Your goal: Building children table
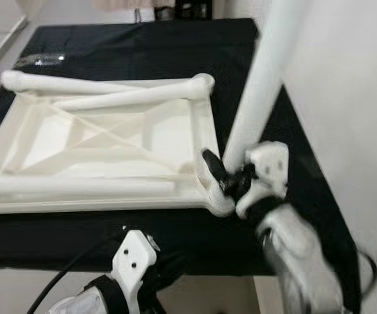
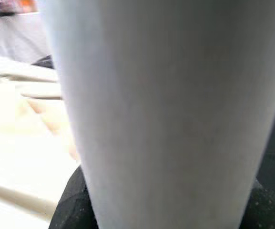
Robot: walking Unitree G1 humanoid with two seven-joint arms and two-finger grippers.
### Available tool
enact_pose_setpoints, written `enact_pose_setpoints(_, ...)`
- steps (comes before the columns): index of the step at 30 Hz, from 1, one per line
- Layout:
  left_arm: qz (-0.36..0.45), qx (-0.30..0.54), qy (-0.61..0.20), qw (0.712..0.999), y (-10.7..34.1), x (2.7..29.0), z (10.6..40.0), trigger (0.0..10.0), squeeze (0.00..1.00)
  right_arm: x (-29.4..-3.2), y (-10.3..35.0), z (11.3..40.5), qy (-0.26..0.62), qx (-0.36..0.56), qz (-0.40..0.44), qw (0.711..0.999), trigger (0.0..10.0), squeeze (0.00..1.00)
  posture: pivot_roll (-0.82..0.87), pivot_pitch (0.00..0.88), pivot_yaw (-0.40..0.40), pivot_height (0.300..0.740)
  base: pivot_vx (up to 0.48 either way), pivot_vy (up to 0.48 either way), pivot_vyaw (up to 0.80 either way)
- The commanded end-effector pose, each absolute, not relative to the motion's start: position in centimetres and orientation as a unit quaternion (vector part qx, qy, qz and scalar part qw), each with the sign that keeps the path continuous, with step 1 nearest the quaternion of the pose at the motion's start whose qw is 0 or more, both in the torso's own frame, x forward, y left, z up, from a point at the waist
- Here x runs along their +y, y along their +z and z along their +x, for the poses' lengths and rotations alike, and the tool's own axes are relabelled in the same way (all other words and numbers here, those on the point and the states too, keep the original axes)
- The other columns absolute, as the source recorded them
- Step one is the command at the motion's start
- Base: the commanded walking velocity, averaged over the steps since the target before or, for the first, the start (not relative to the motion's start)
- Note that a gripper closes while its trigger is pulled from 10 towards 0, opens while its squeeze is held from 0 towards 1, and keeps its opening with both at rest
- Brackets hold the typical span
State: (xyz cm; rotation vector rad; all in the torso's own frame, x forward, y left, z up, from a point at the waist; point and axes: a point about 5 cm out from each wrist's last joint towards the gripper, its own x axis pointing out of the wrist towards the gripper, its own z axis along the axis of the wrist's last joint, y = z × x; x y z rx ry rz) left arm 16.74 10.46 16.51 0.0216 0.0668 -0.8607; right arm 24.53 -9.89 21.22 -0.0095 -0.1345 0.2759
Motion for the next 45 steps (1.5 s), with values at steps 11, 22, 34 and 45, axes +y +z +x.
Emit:
enact_pose_setpoints(11,0.019,0.028,-0.399,0.916,15.3,10.3,18.4,10.0,0.00,-10.0,14.9,26.8,0.066,0.120,-0.005,0.991,10.0,1.00,0.06,0.202,0.033,0.740,0.000,0.000,0.00)
enact_pose_setpoints(22,0.026,0.012,-0.374,0.927,14.7,10.4,19.8,10.0,0.00,-10.8,20.2,28.2,0.385,-0.015,0.071,0.920,10.0,0.00,0.06,0.122,0.008,0.740,0.000,0.000,0.00)
enact_pose_setpoints(34,0.035,-0.007,-0.374,0.927,13.8,9.6,21.4,10.0,0.00,-12.9,20.9,32.7,0.546,-0.011,-0.017,0.838,10.0,0.00,0.08,0.041,-0.020,0.740,0.000,0.000,0.00)
enact_pose_setpoints(45,0.044,-0.018,-0.341,0.939,13.5,10.6,21.6,10.0,0.00,-15.0,18.3,34.5,0.518,0.041,-0.070,0.852,0.0,0.00,0.08,0.004,-0.021,0.740,0.000,0.000,0.00)
